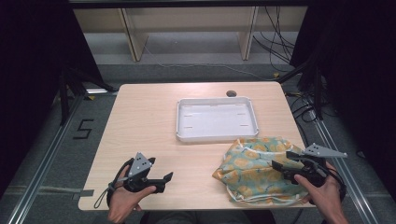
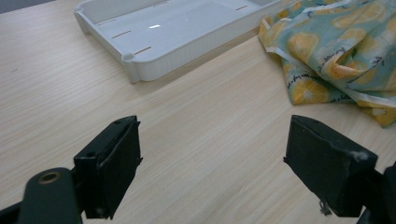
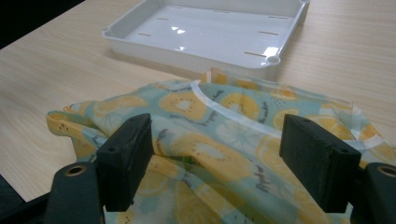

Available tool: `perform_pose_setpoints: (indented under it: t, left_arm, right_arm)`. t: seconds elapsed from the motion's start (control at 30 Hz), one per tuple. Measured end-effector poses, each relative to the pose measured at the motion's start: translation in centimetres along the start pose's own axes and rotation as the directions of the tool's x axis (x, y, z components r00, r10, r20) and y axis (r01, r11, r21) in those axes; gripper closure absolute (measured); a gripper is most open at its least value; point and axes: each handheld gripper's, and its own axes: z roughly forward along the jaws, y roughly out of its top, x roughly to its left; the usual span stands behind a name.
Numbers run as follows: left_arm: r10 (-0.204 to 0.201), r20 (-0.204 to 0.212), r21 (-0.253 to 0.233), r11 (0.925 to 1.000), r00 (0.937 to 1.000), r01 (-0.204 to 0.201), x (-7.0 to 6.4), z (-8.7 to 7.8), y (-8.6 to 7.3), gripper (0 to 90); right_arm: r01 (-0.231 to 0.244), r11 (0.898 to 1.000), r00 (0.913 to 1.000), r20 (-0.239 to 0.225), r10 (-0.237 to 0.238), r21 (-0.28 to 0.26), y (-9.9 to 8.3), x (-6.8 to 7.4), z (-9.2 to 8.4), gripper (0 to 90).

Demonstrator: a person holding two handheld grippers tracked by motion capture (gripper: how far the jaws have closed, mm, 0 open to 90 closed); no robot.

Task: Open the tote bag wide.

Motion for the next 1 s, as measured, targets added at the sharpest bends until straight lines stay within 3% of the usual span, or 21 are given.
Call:
perform_pose_setpoints:
  t: [0.13, 0.17, 0.2, 0.27, 0.33, 0.5, 0.53, 0.57, 0.63, 0.67, 0.7, 0.73, 0.77, 0.8, 0.83, 0.87, 0.93, 0.97, 1.0]
  left_arm:
    - [0.007, 0.005, 0.002, 1.0, 1.0, -0.007, -0.1, 0.0, 0.0, 16.9]
    - [0.013, 0.008, 0.004, 0.9999, 0.9999, -0.013, -0.1, 0.0, 0.0, 16.9]
    - [0.008, 0.007, 0.004, 1.0, 0.9999, -0.008, -0.2, 0.0, 0.0, 16.9]
    - [0.011, 0.007, 0.008, 0.9999, 0.9999, -0.011, -0.3, 0.1, 0.0, 16.9]
    - [0.014, 0.011, 0.009, 0.9999, 0.9998, -0.014, -0.4, 0.1, 0.0, 16.9]
    - [0.023, 0.009, 0.013, 0.9997, 0.9997, -0.023, -0.5, 0.3, 0.0, 17.2]
    - [0.029, 0.014, 0.016, 0.9994, 0.9995, -0.029, -0.5, 0.3, 0.0, 17.2]
    - [0.03, 0.015, 0.02, 0.9993, 0.9994, -0.03, -0.6, 0.3, 0.0, 17.2]
    - [0.041, 0.017, 0.022, 0.9989, 0.999, -0.042, -0.8, 0.4, 0.1, 17.2]
    - [0.067, 0.014, 0.038, 0.997, 0.9977, -0.067, -0.7, 0.4, 0.2, 17.2]
    - [0.04, 0.022, 0.017, 0.999, 0.999, -0.041, -1.0, 0.6, 0.2, 17.2]
    - [0.049, 0.017, 0.018, 0.9986, 0.9986, -0.049, -1.1, 0.6, 0.3, 17.2]
    - [0.066, 0.03, 0.026, 0.9974, 0.9974, -0.067, -1.1, 0.5, 0.4, 17.2]
    - [0.052, 0.034, 0.013, 0.9985, 0.998, -0.053, -1.4, 0.7, 0.4, 17.2]
    - [0.073, 0.041, 0.01, 0.9973, 0.9965, -0.073, -1.5, 0.8, 0.5, 17.2]
    - [0.067, 0.046, 0.012, 0.9977, 0.9967, -0.067, -1.8, 0.9, 0.5, 17.2]
    - [0.059, 0.069, 0.003, 0.9982, 0.9959, -0.06, -2.3, 1.2, 0.6, 17.2]
    - [0.084, 0.081, 0.012, 0.9963, 0.9932, -0.085, -2.5, 1.3, 0.7, 17.2]
    - [0.077, 0.096, 0.003, 0.997, 0.9923, -0.078, -2.9, 1.6, 0.7, 17.2]
  right_arm:
    - [-0.036, 0.999, 0.9993, -0.006, 0.036, 0.004, 0.0, 0.1, 0.0, 26.8]
    - [0.003, 1.0, 1.0, 0.006, -0.003, -0.001, 0.0, -0.1, 0.0, 26.7]
    - [-0.041, 0.999, 0.9992, 0.001, 0.041, 0.019, 0.0, 0.1, -0.1, 26.7]
    - [-0.046, 0.999, 0.9989, -0.003, 0.046, 0.014, 0.0, 0.1, -0.1, 26.6]
    - [-0.004, 1.0, 1.0, 0.005, 0.004, 0.004, 0.0, -0.2, 0.0, 26.6]
    - [-0.031, 0.999, 0.9995, 0.0, 0.031, 0.012, 0.0, 0.0, 0.0, 26.6]
    - [-0.003, 1.0, 1.0, 0.008, 0.003, 0.004, 0.0, -0.2, 0.1, 26.6]
    - [-0.018, 1.0, 0.9998, 0.007, 0.018, 0.011, 0.0, -0.1, 0.0, 26.5]
    - [0.028, 1.0, 0.9994, 0.02, -0.028, -0.007, 0.1, -0.3, 0.0, 26.6]
    - [0.01, 1.0, 0.9999, 0.012, -0.01, 0.002, 0.0, -0.3, 0.1, 26.6]
    - [-0.02, 1.0, 0.9998, 0.001, 0.02, 0.012, 0.0, -0.1, 0.0, 26.6]
    - [0.003, 1.0, 1.0, 0.005, -0.003, 0.005, 0.1, -0.2, 0.0, 26.6]
    - [0.003, 1.0, 1.0, 0.005, -0.003, 0.006, 0.1, -0.2, 0.0, 26.6]
    - [-0.039, 0.999, 0.9992, 0.0, 0.039, 0.018, 0.0, 0.1, 0.0, 26.5]
    - [-0.03, 0.999, 0.9995, 0.002, 0.03, 0.014, 0.0, 0.0, 0.0, 26.5]
    - [-0.004, 1.0, 0.9998, 0.018, 0.004, -0.002, 0.0, -0.1, 0.0, 26.5]
    - [-0.032, 0.999, 0.9995, 0.002, 0.032, 0.009, 0.1, 0.0, -0.1, 26.5]
    - [-0.029, 1.0, 0.9996, 0.001, 0.029, 0.009, 0.1, 0.0, -0.1, 26.5]
    - [-0.028, 1.0, 0.9996, 0.001, 0.028, 0.008, 0.1, 0.0, -0.1, 26.6]
